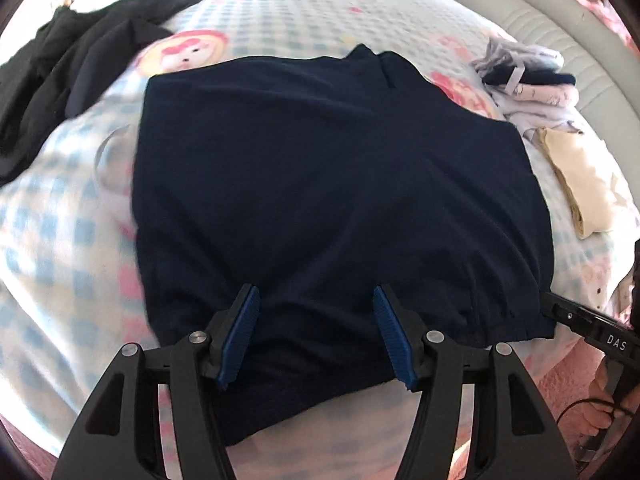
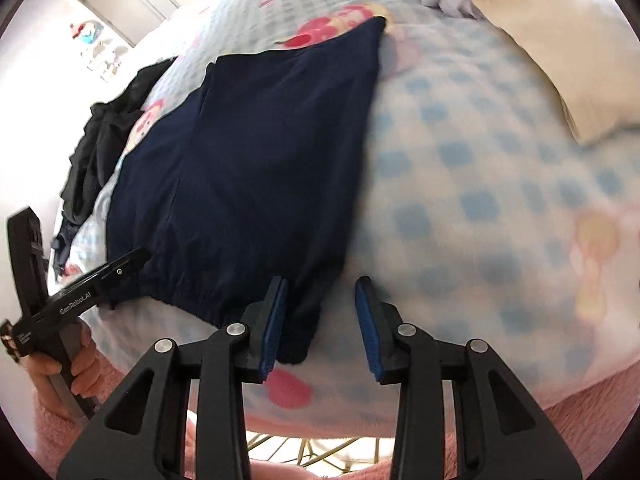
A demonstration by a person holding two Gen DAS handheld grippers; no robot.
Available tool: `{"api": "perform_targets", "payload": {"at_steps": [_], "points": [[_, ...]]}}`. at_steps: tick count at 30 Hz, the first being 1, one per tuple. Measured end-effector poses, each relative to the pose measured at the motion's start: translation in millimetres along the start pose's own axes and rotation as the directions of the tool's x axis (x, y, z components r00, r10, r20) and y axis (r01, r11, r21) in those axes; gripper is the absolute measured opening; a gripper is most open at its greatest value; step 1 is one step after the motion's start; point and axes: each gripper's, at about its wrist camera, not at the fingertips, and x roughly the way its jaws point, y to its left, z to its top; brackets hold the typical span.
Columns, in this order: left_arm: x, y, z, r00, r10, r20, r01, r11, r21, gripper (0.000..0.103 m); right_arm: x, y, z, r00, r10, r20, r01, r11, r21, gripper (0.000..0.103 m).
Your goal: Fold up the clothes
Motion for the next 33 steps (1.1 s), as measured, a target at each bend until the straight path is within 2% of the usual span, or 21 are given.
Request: {"api": "perform_targets", "payload": {"at_steps": [1,2,3,4,7,10,14,17,19,20,22,24,26,27,31,33], "points": [[-7.4,5.2,-0.4,0.996,-0.082,0.022,0.082,0.996,-0.032,0.061,-2.9,-3.0,0.4,1.0,0.012,0.006,-0.012,1.0,0.002,0.035],[-12.9,10.7,1.0,0.985,-0.167,0.034,0.169,0.983,-0.072,0.062,-8.3,-4.8,1.4,1.0,0.02,0.022,-0.02,1.0,-0.003,0.035],[-17.9,14.8,3.8,0.973,-0.224,0.047,0.228,0.968,-0.107,0.062,-13.4,-6.3,3.0,0.999,0.029,0.038,-0.028,1.0,-0.01,0.036],[-21.9,13.8,6.1,0.972,-0.227,0.064,0.233,0.966,-0.109,0.062,-17.7,-6.7,6.0,0.998,0.039,0.053,-0.037,0.999,-0.02,0.036],[-25.4,0.3,9.7,0.98,-0.177,0.087,0.182,0.982,-0.052,0.063,-19.8,-4.1,11.3,0.996,0.068,0.059,-0.066,0.997,-0.044,0.04],[-13.3,-8.9,8.9,0.989,-0.141,0.048,0.142,0.989,-0.026,0.063,-10.0,3.0,8.2,0.998,0.06,0.019,-0.058,0.996,-0.07,0.04],[1.6,-3.5,4.4,0.999,-0.038,-0.01,0.038,0.999,-0.02,0.063,-1.2,-6.3,3.6,1.0,0.008,-0.011,-0.008,0.998,-0.064,0.04],[-10.6,20.9,3.2,0.996,-0.087,0.005,0.087,0.991,-0.099,0.063,-7.9,-25.2,2.3,1.0,0.016,-0.008,-0.016,1.0,-0.01,0.04],[-21.1,36.6,4.0,0.991,-0.132,0.036,0.136,0.977,-0.166,0.063,-15.2,-25.0,1.2,1.0,0.017,0.012,-0.017,1.0,-0.014,0.04],[-23.7,41.4,3.7,0.991,-0.129,0.043,0.135,0.974,-0.181,0.063,-17.5,-21.9,0.6,0.999,0.024,0.021,-0.023,0.999,-0.024,0.04],[-25.8,48.9,-1.7,0.996,-0.082,0.029,0.086,0.981,-0.173,0.063,-16.1,-15.4,-1.9,0.998,0.056,0.024,-0.055,0.998,-0.028,0.041],[-21.9,49.4,-8.6,1.0,-0.01,-0.017,0.007,0.991,-0.132,0.063,-7.2,-11.0,-4.5,0.997,0.075,0.008,-0.074,0.997,-0.019,0.041],[-19.0,48.9,-14.3,0.994,0.084,-0.064,-0.09,0.993,-0.082,0.062,3.8,-6.8,-4.6,0.999,0.03,-0.017,-0.031,0.999,-0.03,0.041],[-19.6,48.7,-15.3,0.992,0.103,-0.074,-0.109,0.991,-0.073,0.062,7.6,-4.0,-4.4,1.0,0.005,-0.024,-0.006,0.999,-0.039,0.041],[-43.5,55.8,-13.6,1.0,0.025,-0.001,-0.025,0.99,-0.141,0.063,4.7,4.8,-3.1,1.0,-0.031,0.001,0.031,0.998,-0.054,0.041],[-50.6,60.2,-12.2,0.999,0.01,0.043,-0.003,0.986,-0.166,0.063,4.9,5.0,-1.6,1.0,-0.029,0.002,0.029,0.998,-0.051,0.041]]}}
